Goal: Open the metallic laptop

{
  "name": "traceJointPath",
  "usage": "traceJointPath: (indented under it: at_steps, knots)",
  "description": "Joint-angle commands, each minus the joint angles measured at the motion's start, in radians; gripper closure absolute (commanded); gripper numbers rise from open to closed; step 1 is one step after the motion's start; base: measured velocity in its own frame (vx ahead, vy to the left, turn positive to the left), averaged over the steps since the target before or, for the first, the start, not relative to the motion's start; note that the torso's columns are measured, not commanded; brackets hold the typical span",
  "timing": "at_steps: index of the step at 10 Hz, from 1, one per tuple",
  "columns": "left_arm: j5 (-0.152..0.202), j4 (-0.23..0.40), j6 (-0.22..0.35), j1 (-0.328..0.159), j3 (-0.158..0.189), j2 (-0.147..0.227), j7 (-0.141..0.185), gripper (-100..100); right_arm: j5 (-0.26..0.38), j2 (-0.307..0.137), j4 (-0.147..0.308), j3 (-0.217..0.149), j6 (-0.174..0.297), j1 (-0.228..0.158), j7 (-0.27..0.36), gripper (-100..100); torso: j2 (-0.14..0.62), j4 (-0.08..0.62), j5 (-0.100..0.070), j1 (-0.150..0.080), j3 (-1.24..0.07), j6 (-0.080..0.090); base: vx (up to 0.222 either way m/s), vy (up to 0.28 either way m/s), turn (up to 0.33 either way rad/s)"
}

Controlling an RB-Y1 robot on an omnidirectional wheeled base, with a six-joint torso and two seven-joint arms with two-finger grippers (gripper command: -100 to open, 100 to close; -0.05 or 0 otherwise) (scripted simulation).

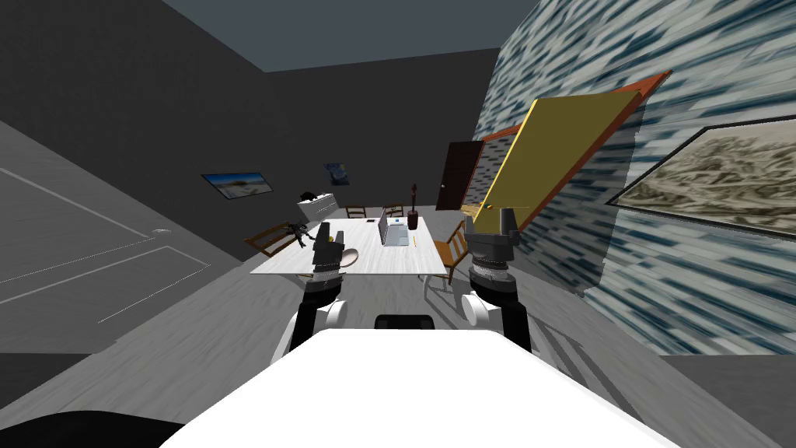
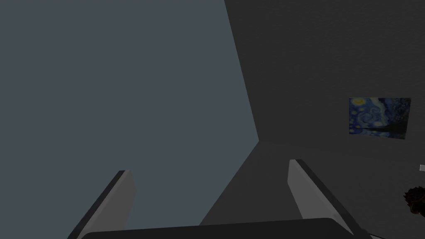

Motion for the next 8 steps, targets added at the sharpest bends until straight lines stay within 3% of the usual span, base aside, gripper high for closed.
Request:
traceJointPath:
  at_steps: [1,8]
  knots:
    - [0.0,0.0,0.0,0.0,0.0,0.0,0.0,0,0.0,0.0,0.0,0.0,0.0,0.0,0.0,0,0.04,0.041,0.0,0.0,-0.082,0.0,0.0,0.0,0.0]
    - [0.0,0.0,0.0,0.0,0.0,0.0,0.0,0,0.0,0.0,0.0,0.0,0.0,0.0,0.0,0,0.544,0.544,0.0,0.0,-1.087,0.0,0.0,0.0,0.0]
